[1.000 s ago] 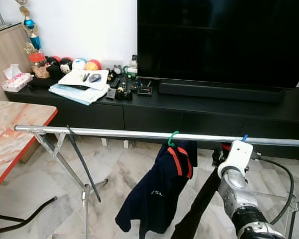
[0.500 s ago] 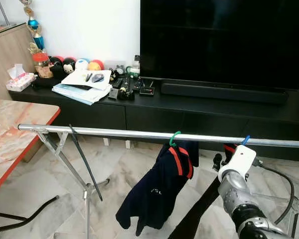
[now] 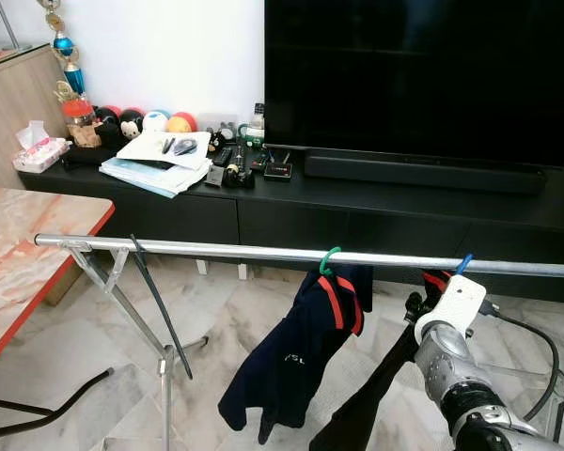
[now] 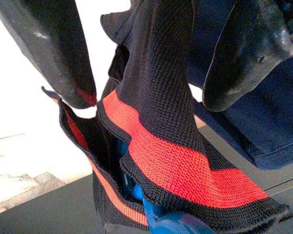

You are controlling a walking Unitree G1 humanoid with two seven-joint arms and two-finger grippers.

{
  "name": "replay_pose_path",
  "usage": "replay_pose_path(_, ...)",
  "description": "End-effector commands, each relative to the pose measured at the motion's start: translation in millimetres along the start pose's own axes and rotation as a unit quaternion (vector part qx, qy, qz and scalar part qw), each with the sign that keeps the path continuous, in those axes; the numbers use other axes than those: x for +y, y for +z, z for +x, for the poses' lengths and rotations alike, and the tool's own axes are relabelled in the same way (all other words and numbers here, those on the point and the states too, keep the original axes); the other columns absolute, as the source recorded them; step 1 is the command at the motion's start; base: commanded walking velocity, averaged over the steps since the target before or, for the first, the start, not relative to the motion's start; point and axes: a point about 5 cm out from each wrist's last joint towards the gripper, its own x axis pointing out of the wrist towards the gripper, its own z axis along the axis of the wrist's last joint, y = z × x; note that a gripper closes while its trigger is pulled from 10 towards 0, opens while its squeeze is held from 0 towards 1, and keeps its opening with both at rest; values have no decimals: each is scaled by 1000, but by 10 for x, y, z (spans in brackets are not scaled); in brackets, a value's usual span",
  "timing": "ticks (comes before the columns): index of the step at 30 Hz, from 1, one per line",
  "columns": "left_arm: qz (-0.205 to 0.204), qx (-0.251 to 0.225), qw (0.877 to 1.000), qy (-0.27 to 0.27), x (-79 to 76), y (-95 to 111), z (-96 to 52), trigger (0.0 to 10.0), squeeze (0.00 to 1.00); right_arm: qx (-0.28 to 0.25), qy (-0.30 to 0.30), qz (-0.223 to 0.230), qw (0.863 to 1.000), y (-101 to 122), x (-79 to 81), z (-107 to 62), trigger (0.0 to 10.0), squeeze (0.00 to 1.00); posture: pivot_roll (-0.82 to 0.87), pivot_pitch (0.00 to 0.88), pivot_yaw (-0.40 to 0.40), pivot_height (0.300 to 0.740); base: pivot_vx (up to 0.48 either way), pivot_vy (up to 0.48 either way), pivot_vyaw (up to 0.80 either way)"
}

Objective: Hang hanger

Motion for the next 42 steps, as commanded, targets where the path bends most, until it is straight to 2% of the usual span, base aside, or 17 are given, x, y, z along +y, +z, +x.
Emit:
replay_pose_path(1,-8,-2,1000,0,1,-5,-2,10000,0,1,3,4,1000,52,22,7,9333,0,148,0,8,740,0,0,0)
replay_pose_path(2,-8,-2,1000,0,0,-5,-1,10000,0,-1,6,5,1000,60,28,7,4118,0,148,0,8,740,0,0,0)
replay_pose_path(3,-8,-2,1000,0,-1,-5,-1,10000,0,-3,8,6,1000,65,32,7,1451,0,148,0,8,740,0,0,0)
replay_pose_path(4,-8,-2,1000,1,-5,-6,0,10000,0,-8,10,3,1000,88,40,8,0,0,150,0,7,740,0,0,0)
replay_pose_path(13,-9,-2,1000,-2,-37,0,9,10000,0,-7,7,-9,1000,85,20,12,0,0,150,0,5,740,0,0,0)
replay_pose_path(23,-9,-2,1000,-7,-49,14,15,10000,0,13,-20,-10,1000,-15,-101,18,0,0,149,0,8,740,0,0,0)
replay_pose_path(42,-9,3,1000,-12,-68,-15,13,10000,0,44,-18,-16,999,-151,-119,5,0,0,150,0,9,740,0,0,0)
